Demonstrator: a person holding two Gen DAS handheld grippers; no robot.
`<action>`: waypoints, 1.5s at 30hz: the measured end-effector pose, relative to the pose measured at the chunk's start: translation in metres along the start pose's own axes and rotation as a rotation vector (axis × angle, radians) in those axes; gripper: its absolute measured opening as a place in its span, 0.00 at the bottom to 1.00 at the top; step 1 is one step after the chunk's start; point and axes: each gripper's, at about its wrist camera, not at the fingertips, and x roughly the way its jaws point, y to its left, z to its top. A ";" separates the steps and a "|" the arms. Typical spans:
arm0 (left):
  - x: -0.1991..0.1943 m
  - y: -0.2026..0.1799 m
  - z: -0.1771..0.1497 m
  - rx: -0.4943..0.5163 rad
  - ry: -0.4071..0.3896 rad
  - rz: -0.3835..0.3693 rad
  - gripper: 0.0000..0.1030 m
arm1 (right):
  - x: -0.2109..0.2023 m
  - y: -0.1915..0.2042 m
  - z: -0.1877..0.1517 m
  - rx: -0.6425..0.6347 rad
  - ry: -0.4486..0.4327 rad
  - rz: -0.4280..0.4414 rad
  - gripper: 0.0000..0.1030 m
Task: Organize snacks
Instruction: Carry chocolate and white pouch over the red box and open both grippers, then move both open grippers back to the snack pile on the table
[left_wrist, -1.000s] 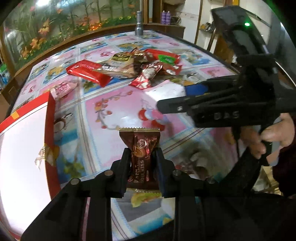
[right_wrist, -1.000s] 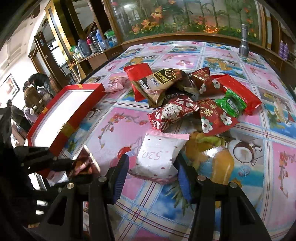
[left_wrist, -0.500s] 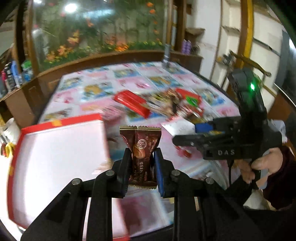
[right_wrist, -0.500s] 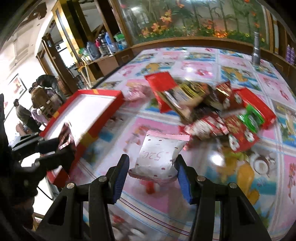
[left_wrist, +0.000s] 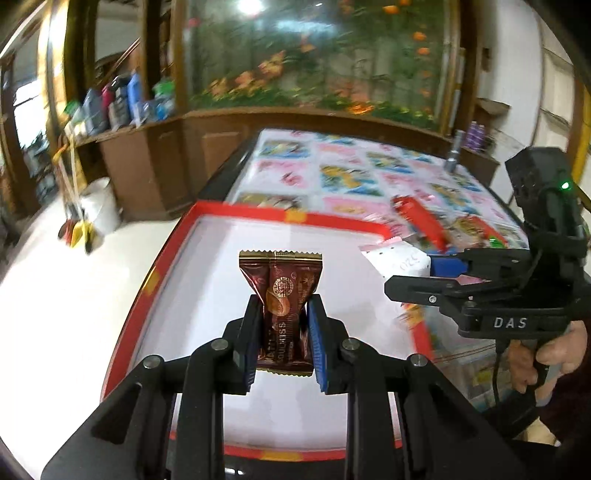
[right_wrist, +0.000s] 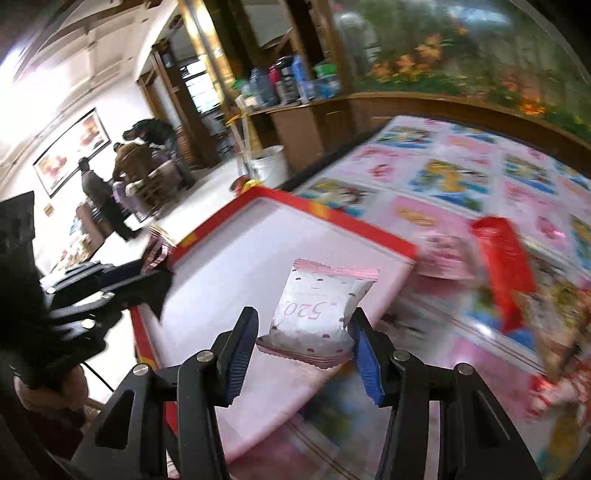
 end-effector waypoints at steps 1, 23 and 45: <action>0.003 0.005 -0.003 -0.009 0.006 0.008 0.21 | 0.008 0.005 0.001 -0.006 0.011 0.008 0.50; -0.009 0.035 -0.014 -0.145 -0.080 0.125 0.76 | 0.029 0.015 0.001 -0.010 0.047 -0.024 0.54; -0.074 -0.051 0.036 -0.099 -0.315 0.191 0.87 | -0.113 -0.092 -0.007 0.167 -0.191 -0.189 0.60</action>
